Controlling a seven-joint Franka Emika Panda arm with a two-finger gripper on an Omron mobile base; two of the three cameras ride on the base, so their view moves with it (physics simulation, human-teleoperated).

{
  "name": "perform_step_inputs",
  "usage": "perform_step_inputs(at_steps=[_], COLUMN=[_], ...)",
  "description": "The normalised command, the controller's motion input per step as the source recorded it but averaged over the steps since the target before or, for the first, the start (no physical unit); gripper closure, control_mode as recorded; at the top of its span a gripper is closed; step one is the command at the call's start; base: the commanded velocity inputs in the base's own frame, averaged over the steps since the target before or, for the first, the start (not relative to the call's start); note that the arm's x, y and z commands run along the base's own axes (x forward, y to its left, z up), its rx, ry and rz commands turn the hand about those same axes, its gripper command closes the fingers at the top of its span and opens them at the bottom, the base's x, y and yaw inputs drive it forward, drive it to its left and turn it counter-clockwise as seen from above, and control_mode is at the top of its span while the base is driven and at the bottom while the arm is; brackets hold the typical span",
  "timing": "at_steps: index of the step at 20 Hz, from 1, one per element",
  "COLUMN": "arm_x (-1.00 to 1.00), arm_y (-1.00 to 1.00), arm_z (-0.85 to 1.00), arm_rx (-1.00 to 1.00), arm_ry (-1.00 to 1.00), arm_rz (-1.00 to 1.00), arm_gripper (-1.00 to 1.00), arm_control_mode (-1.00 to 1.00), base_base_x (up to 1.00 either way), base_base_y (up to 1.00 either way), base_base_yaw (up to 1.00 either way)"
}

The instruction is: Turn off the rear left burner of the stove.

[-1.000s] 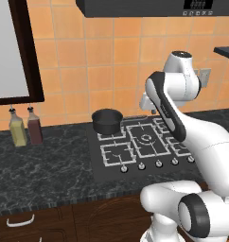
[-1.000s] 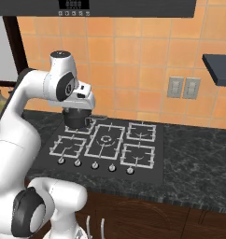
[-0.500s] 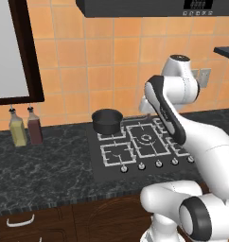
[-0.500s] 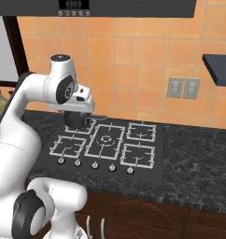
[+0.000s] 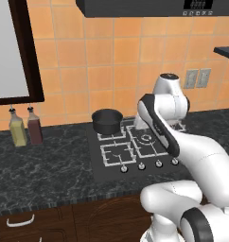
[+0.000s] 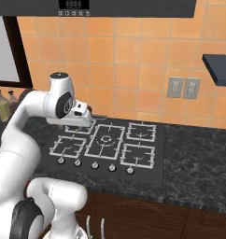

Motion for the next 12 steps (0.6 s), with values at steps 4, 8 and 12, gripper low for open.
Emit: perform_step_inputs(at_steps=[4,8,12], arm_x=[0.0,0.0,0.0], arm_y=[0.09,0.01,0.0], arm_z=[-0.87,-0.89,-0.8], arm_rx=[-0.01,0.0,0.0], arm_ry=[0.04,0.05,0.04], arm_rz=[0.0,0.0,0.0], arm_gripper=[-1.0,-1.0,-1.0], arm_control_mode=[-1.0,-1.0,-1.0], base_base_x=[0.0,0.0,0.0], base_base_y=[0.0,0.0,0.0], base_base_yaw=[0.0,0.0,0.0])
